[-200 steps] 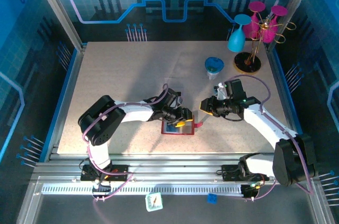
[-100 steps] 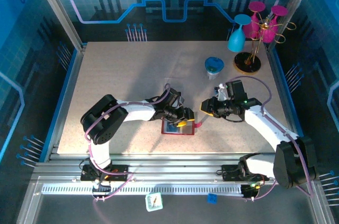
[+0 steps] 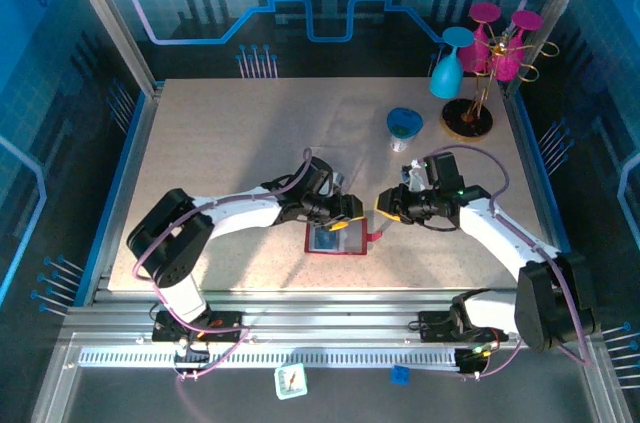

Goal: Take the credit cards out of the card holder

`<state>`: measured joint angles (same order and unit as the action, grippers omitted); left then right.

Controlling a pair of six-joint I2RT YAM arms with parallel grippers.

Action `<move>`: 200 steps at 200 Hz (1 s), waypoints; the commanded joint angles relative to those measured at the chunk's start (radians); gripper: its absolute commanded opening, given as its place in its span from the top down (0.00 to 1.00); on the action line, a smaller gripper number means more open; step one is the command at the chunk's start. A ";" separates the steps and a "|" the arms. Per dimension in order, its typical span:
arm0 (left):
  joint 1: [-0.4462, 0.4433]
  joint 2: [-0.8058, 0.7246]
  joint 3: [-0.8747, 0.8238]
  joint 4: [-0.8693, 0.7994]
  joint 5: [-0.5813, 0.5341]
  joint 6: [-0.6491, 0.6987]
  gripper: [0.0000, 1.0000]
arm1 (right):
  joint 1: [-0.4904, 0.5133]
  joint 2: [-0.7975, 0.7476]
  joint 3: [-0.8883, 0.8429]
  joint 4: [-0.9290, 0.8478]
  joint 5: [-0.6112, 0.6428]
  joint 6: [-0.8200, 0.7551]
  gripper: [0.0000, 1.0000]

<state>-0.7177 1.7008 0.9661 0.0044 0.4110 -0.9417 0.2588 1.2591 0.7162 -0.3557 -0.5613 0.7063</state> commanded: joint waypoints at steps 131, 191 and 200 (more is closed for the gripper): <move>0.145 -0.219 -0.293 -0.003 -0.034 0.013 0.55 | 0.232 0.281 0.101 0.156 -0.001 0.088 0.68; 0.145 -0.173 -0.297 0.047 -0.014 0.003 0.78 | 0.284 0.381 0.099 0.246 -0.021 0.129 0.71; 0.145 -0.164 -0.294 0.052 -0.008 0.003 0.80 | 0.290 0.392 0.096 0.260 -0.023 0.135 0.72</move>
<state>-0.5785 1.5105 0.6765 0.0280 0.3824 -0.9413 0.5285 1.6218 0.8028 -0.1543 -0.5610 0.8127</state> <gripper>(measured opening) 0.226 0.288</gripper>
